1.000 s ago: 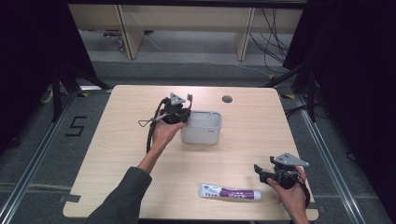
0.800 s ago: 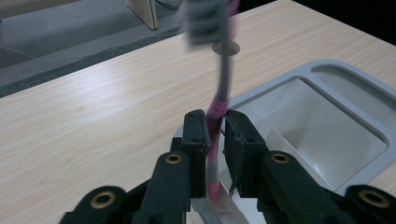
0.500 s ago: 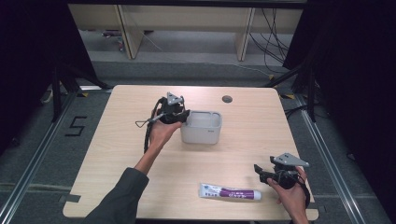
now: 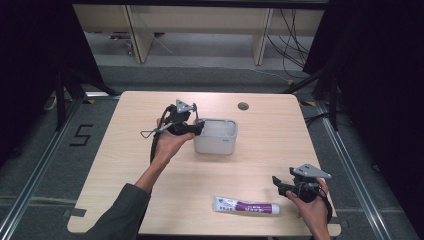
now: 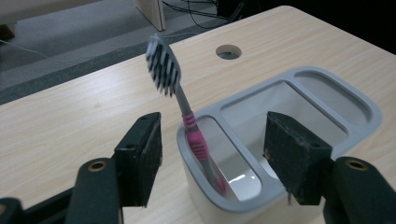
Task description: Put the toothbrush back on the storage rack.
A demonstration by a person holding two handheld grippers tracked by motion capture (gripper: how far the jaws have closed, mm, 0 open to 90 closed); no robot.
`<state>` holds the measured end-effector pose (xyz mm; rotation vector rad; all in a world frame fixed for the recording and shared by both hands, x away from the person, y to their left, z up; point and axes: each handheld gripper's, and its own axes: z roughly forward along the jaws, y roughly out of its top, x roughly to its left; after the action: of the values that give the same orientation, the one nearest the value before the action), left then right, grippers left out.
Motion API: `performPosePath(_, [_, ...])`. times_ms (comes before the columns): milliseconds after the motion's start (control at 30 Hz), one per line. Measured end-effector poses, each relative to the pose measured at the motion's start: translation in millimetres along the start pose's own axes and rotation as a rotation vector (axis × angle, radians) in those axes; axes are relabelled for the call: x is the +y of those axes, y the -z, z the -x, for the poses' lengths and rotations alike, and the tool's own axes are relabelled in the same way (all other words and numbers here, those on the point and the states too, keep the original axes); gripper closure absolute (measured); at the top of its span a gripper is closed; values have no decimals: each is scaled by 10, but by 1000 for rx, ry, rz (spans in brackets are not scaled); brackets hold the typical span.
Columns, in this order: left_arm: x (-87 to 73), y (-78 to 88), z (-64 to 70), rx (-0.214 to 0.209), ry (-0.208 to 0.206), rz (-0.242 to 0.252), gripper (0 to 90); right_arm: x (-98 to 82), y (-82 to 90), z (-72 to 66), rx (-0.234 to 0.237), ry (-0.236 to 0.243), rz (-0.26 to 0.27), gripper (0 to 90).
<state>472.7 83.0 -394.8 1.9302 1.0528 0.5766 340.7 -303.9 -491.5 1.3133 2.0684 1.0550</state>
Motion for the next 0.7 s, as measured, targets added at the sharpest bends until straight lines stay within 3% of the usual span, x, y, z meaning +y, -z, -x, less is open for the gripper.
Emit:
performPosePath(33, [-2,35,-6,-6,-9,-6,352,1,2,-2,2,-4,-2,263])
performPosePath(67, [-7,62,-8,-10,-7,-4,349,3,0,14,-7,21,3,263])
performPosePath(200, [-42,131,12,-31,17,27,341,3,0,13,-6,23,4,264])
performPosePath(367, [-106,216,18,-48,19,34,328,1,0,2,-1,7,-2,264])
performPosePath(500, [-177,280,20,-65,11,36,308,1,-2,14,-6,23,4,264])
performPosePath(700, [-271,368,26,-92,49,42,236,2,-3,10,-2,19,2,263])
